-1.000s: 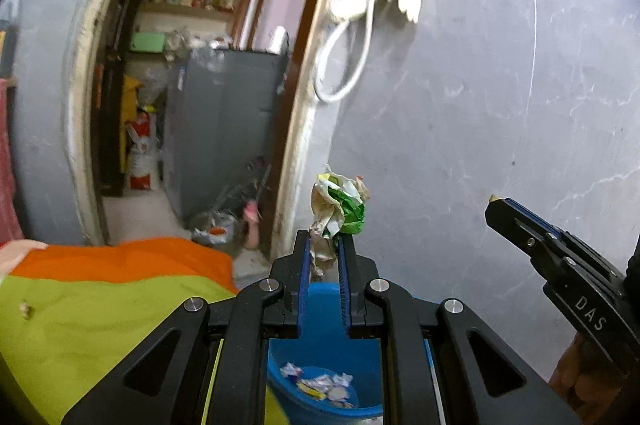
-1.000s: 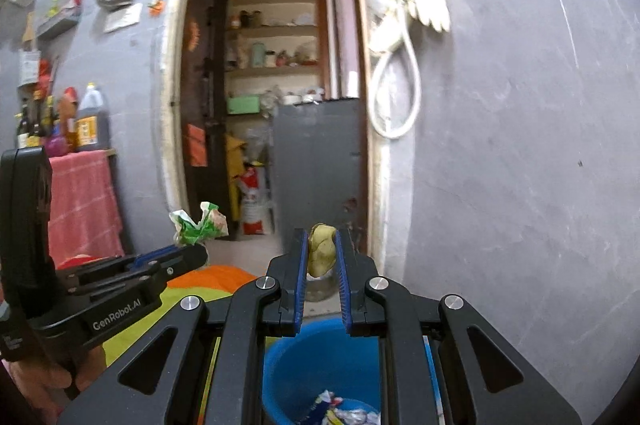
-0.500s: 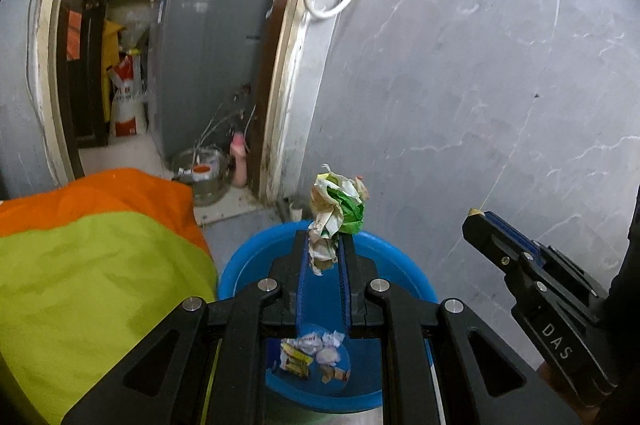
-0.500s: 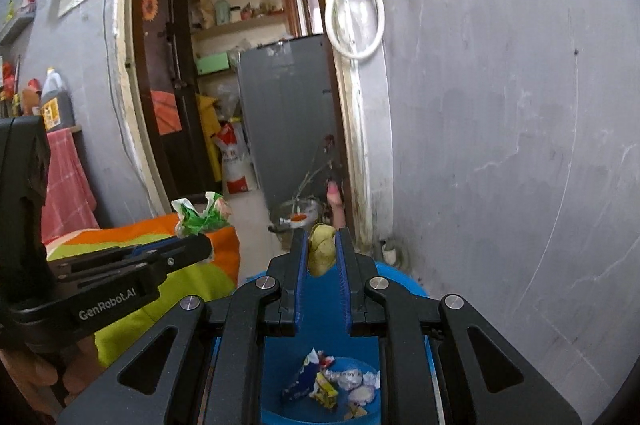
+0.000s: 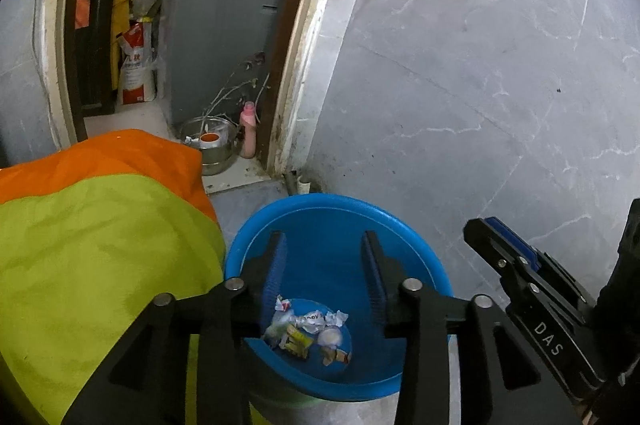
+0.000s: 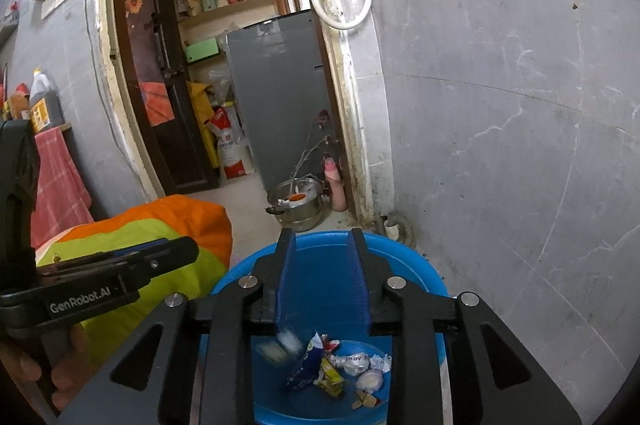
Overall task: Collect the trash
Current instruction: 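Carry both held scraps over the blue basin and open both grippers, then move both grippers back over the white-teal paper scrap on the blanket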
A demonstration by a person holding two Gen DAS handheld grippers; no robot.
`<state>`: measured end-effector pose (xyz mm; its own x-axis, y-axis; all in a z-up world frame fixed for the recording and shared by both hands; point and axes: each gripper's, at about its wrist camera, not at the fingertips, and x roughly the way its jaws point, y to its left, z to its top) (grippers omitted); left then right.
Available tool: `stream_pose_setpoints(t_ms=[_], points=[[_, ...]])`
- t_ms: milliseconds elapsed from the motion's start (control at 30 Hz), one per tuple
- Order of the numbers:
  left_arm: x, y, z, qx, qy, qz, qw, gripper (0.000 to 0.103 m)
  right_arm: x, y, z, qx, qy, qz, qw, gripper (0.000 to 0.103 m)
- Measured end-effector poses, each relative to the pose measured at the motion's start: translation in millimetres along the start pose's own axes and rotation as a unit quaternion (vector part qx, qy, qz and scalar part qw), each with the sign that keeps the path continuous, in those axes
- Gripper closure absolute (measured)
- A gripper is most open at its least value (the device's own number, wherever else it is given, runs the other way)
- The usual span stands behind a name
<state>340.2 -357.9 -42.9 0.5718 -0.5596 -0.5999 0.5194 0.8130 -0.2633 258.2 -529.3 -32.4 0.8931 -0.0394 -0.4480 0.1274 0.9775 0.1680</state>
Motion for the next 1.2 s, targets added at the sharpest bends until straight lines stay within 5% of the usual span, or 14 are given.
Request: stream_pose_setpoints(t_ms=[200, 333, 433, 533, 767, 1200], points=[[-22.1, 10.8, 2.7, -0.010, -0.022, 0.010, 0.9997, 0.045, -13.8, 4.0, 7.6, -0.005, -0.014, -0.003, 1.000, 0.067], [-45.5, 18.6, 3.7, -0.021, -0.052, 0.026, 0.9981, 0.014, -28.6, 9.2, 12.7, -0.011, -0.028, -0.004, 1.000, 0.055], [-64.9, 26.2, 4.5, -0.028, -0.077, 0.035, 0.9960, 0.006, -39.1, 15.6, 17.8, -0.017, -0.034, -0.003, 0.999, 0.046], [-88.3, 33.9, 4.2, -0.027, -0.107, 0.060, 0.9921, 0.003, -50.1, 21.4, 19.9, -0.018, -0.045, -0.004, 0.999, 0.026], [-138.3, 49.0, -6.4, -0.014, -0.152, 0.101, 0.9832, 0.002, -72.6, 34.0, 25.0, -0.017, -0.060, 0.003, 0.998, 0.001], [-204.8, 64.1, -31.0, -0.006, -0.181, 0.144, 0.9729, 0.002, -102.7, 77.1, 22.3, -0.034, -0.065, 0.023, 0.997, 0.000]])
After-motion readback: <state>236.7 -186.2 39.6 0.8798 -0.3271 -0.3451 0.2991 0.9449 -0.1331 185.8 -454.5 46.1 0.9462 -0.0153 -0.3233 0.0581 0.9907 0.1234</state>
